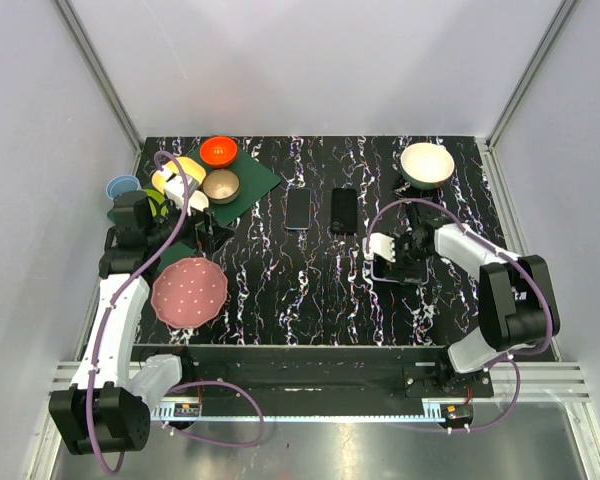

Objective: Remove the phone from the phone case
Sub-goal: Pick up the phone at the center of the board.

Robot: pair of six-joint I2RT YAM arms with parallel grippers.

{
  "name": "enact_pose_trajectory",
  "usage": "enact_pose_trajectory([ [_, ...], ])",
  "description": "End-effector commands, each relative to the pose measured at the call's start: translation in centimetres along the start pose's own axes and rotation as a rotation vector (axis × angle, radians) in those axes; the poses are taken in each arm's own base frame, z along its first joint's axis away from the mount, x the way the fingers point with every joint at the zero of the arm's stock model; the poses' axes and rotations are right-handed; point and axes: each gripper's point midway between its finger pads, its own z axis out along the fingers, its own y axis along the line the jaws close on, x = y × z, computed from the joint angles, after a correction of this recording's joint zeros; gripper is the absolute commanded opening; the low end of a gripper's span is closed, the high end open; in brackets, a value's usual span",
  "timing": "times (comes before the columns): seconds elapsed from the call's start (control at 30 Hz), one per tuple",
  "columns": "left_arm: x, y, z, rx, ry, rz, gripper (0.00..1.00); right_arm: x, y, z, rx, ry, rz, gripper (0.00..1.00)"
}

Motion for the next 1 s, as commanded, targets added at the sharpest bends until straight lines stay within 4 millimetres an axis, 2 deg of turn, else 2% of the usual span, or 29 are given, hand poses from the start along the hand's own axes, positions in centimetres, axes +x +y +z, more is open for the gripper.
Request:
enact_pose_trajectory([
  [0.0,-0.8,0.3,0.1,0.003,-0.031,0.021,0.99,-3.2,-2.1,-1.1,0.124,-0.057,-0.017,0.0],
  [0.37,-2.3,-0.5,-0.7,0.019,-0.047,0.08,0.99,-7.3,-2.6,-1.8,0.205,-0.131,-0.046,0.0],
  [0.57,-5.0,-0.1,-1.3,-0.029,-0.099,0.113,0.99,-10.1,-2.0,-2.6,0.242,-0.18,-0.086,0.0],
  [0.67,-5.5,-0.2,-0.8,-0.006,-0.092,0.085,0.99,-11.9,-1.8,-3.6,0.269,-0.219,-0.112,0.0],
  [0.83,-4.4,-0.7,0.8,0.084,-0.015,0.059,0.99,-14.7,-2.0,-5.6,0.329,-0.287,-0.148,0.0],
  [0.97,-3.9,-0.9,1.6,0.06,0.01,0.086,0.99,-15.8,-2.4,-6.7,0.36,-0.311,-0.153,0.0],
])
